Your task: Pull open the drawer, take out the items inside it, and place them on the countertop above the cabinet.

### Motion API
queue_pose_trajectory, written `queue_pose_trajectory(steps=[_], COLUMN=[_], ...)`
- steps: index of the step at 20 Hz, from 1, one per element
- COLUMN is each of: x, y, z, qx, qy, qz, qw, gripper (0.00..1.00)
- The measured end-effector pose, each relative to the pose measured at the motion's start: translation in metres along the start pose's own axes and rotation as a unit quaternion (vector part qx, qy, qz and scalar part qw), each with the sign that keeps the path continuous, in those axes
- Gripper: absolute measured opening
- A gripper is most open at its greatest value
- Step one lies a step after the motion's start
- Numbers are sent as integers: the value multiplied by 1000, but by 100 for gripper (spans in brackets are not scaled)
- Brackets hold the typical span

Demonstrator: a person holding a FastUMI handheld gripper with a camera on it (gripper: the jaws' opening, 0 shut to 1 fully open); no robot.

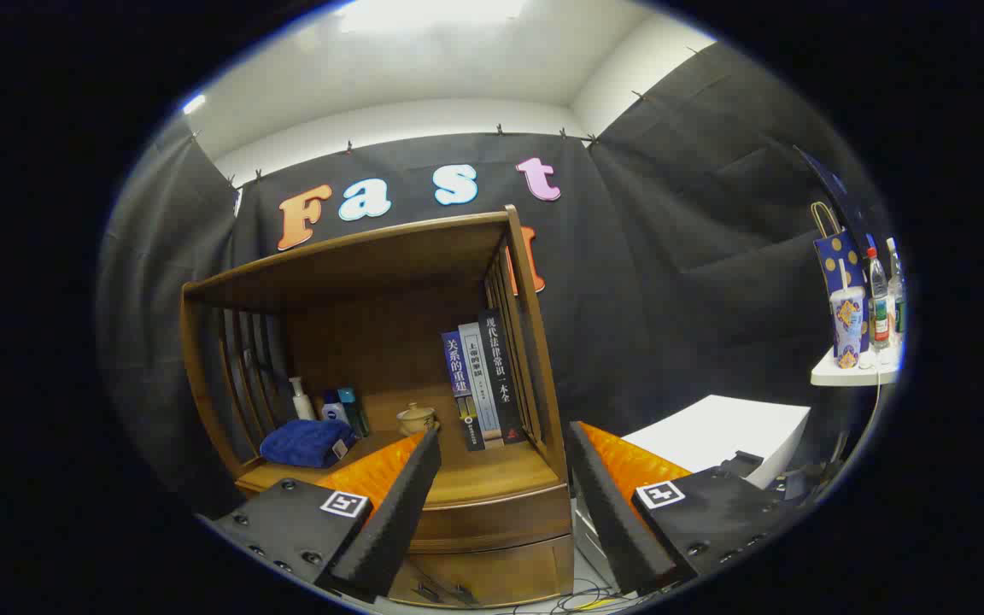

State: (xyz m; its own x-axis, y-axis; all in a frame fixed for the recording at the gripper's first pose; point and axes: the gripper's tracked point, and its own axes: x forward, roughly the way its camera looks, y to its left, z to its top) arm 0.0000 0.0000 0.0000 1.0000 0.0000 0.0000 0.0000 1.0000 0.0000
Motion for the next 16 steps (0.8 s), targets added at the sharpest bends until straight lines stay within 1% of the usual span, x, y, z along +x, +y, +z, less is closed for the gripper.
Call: queue_pose_trajectory(steps=[2,6,9,12,16], x=[0,5,7,9,8], y=[5,15,13,6,20], z=[-7,-22,-25,-28,-31], qx=[-2,23,31,9,13], qy=[7,30,36,36,36], qz=[5,22,21,6,23], qw=[1000,999,999,999,999], gripper=[98,98,98,98,98])
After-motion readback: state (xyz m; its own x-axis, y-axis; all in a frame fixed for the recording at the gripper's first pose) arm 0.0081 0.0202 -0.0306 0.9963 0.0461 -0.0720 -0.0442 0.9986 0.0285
